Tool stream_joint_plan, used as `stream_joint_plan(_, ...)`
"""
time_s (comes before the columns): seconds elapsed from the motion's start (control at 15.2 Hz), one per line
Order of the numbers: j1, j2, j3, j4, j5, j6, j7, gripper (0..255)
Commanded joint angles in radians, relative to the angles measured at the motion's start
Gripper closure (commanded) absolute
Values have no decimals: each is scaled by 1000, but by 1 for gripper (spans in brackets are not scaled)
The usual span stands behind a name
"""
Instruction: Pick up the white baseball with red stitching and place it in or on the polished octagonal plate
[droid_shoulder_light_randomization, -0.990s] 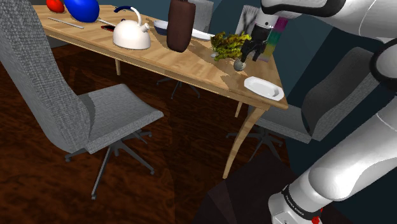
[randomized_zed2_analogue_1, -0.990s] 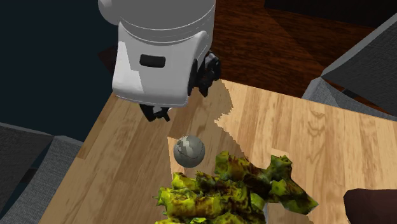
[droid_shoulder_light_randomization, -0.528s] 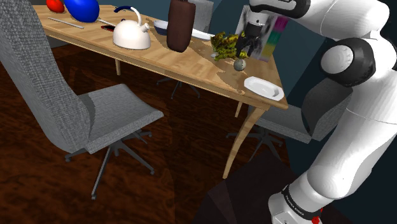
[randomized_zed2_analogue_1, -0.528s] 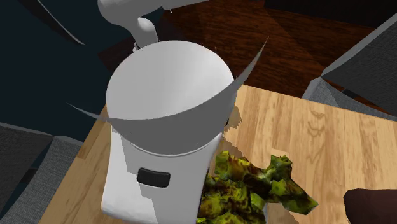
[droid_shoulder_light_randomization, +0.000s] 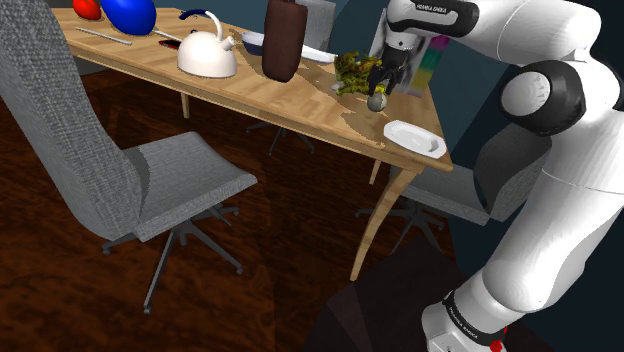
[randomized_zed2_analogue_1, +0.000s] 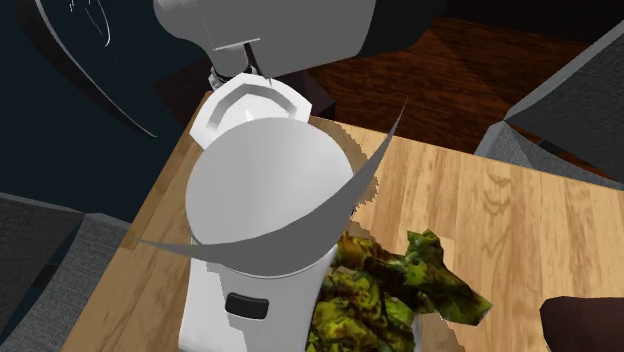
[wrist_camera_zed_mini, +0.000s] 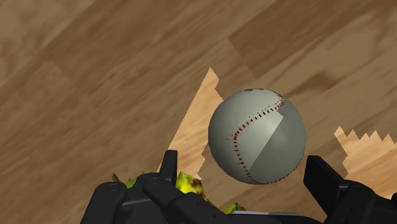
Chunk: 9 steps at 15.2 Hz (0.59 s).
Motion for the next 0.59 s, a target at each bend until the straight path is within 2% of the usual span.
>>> stream_joint_plan(0.0,2,9,2,-20,0,14,1,0)
stream_joint_plan(0.46,3,10,1,-19,0,14,1,0)
stream_joint_plan(0.53,5,5,1,-27,-1,17,3,255)
